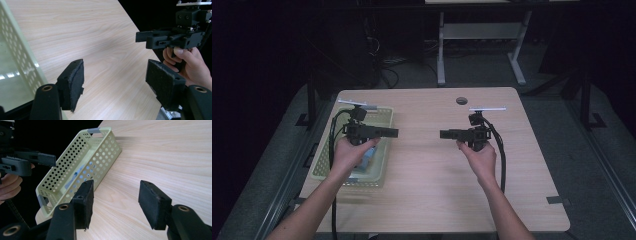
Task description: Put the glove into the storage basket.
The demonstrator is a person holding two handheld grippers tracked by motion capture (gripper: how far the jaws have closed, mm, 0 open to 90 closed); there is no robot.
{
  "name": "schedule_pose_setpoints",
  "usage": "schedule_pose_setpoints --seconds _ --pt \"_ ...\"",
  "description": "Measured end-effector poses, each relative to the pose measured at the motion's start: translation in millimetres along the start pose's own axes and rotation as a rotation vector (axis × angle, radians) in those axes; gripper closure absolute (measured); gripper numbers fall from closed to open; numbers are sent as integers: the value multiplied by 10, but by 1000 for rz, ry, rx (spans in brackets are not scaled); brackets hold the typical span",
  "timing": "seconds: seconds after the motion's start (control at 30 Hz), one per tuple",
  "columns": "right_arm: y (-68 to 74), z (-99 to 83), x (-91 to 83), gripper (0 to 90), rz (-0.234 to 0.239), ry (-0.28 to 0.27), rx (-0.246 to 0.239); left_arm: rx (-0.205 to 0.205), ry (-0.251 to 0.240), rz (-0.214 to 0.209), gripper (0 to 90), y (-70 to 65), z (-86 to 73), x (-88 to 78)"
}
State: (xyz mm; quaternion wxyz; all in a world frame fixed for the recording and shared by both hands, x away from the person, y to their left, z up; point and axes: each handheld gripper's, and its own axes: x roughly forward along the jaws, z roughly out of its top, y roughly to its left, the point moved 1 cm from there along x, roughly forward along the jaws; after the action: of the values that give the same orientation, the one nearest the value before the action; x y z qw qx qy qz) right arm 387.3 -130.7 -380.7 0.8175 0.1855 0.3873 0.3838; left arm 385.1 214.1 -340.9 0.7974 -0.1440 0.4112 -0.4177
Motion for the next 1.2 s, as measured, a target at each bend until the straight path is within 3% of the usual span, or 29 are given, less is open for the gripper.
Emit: schedule_pose_setpoints --seconds 0.43,1.2 --pt "-170 -89 -162 418 -14 -13 34 -3 -17 -32 272 -51 10 39" --pt "-397 -213 -452 352 -62 -36 62 25 16 -66 251 -247 -30 371"
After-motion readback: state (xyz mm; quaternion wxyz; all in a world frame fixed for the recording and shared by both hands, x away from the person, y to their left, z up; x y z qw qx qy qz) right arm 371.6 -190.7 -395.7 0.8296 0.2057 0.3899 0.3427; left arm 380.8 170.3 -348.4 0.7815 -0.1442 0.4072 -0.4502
